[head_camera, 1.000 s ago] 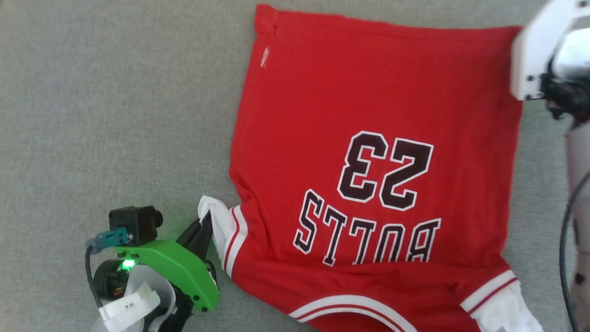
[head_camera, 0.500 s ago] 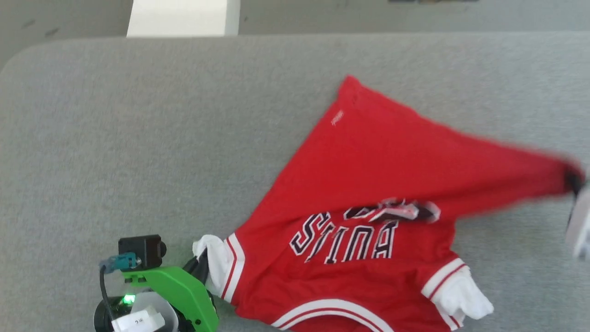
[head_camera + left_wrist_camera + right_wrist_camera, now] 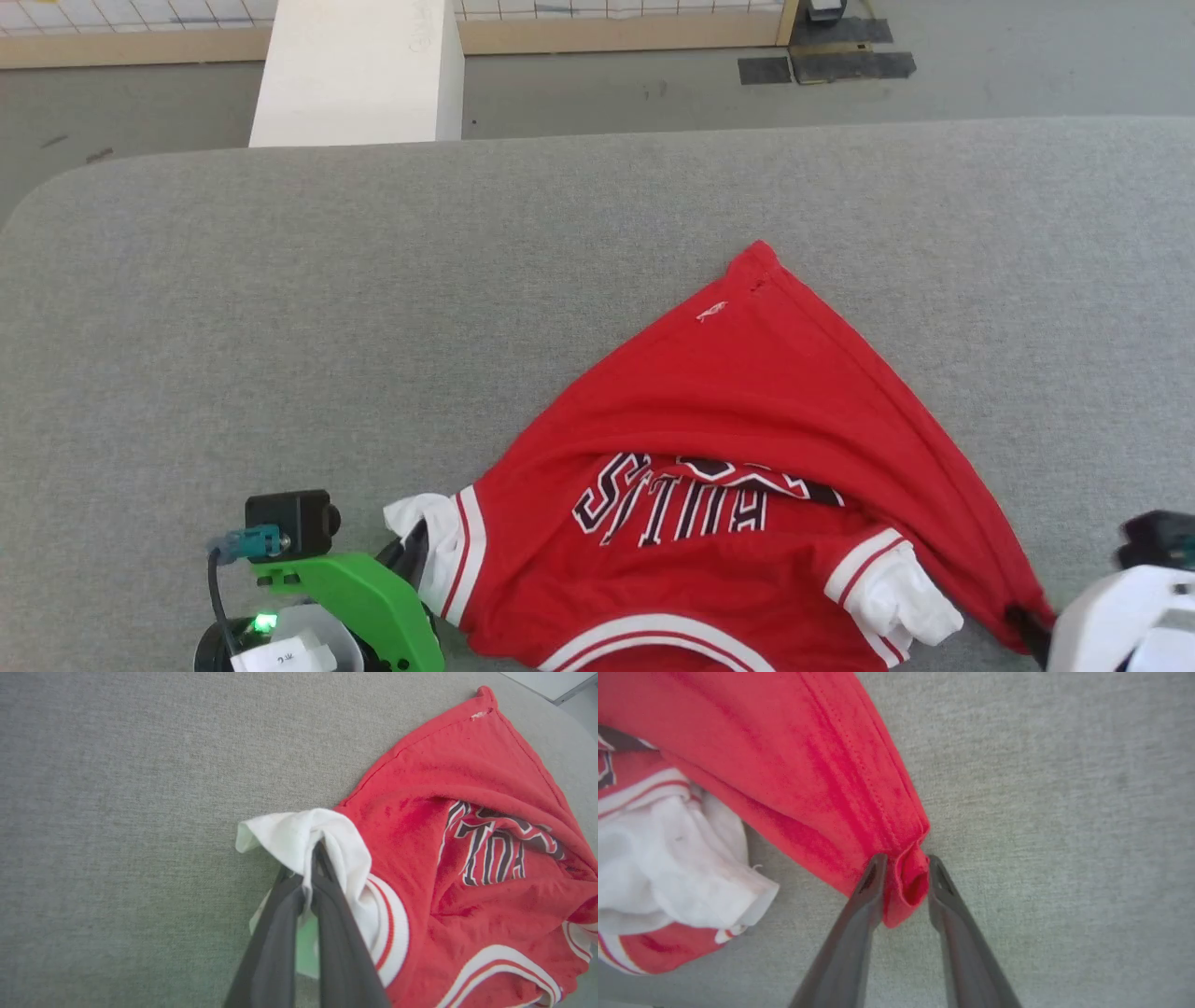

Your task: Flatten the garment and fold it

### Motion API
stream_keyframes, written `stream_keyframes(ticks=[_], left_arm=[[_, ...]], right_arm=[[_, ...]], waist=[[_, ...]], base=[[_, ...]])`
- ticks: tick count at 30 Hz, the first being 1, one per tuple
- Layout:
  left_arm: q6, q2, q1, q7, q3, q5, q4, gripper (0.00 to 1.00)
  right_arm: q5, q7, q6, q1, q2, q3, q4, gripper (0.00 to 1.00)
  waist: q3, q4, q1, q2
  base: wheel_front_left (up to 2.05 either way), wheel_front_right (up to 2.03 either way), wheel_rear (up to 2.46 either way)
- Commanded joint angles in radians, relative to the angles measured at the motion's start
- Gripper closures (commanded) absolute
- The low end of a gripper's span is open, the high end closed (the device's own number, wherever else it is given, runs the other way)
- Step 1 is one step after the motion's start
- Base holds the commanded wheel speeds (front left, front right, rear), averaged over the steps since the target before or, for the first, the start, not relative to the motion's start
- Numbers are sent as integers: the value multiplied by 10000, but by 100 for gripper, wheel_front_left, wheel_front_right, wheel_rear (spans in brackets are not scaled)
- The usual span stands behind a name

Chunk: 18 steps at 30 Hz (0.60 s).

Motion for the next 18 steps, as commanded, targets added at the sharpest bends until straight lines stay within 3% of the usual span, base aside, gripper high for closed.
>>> stream_keyframes(ticks=[1,5,8,13,18], left_arm=[[39,14,90,-28,9,-66,54,100],[40,6,101,-105,26,-79,82,100],[30,-5,99,-132,16,-95,100,100],[-25,-10,33,-164,-26,-105,66,100],[-135,-91,-272,-182,-157,-65,70,100]], right_arm=[[48,-265,-15,-108,31,-143,-95,0],[115,-1566,-15,-763,-23,-997,-1026,0],[154,-2086,-15,-1451,-141,-995,-1527,0],[120,-1880,-15,-3231,-535,271,-1328,0],[-658,-1316,-15,-5233,-806,1936,39,0]], waist=[[-62,33,0,0],[-159,106,0,0],[-199,158,0,0],[75,317,0,0],[651,811,0,0]], base=[[0,0,0],[0,0,0],[0,0,0],[0,0,0],[0,0,0]])
